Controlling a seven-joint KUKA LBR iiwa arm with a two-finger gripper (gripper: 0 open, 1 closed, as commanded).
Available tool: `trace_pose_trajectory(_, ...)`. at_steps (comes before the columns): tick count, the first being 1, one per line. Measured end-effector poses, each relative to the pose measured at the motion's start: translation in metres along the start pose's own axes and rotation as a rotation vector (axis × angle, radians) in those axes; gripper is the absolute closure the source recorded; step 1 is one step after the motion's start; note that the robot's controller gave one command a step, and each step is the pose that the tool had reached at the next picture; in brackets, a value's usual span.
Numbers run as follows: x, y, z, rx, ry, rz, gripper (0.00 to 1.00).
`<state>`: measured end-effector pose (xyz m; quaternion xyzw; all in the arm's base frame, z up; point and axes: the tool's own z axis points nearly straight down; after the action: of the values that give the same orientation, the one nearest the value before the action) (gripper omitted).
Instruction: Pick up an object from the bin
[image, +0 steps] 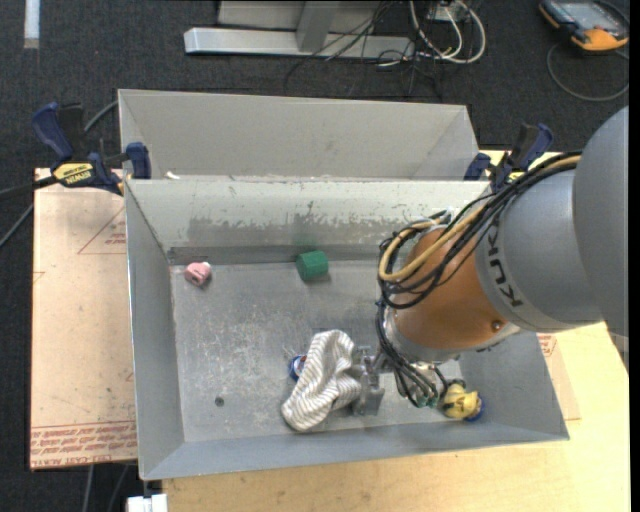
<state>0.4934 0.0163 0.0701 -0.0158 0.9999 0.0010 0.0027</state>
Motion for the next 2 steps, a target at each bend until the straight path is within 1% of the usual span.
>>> trace_pose_trajectory(1, 0.000, 0.000, 0.000, 0.000, 0.000, 0.000, 1.00)
trace_pose_trajectory(2, -0.010, -0.003, -0.140, -0.001, -0.003, 0.008, 1.00)
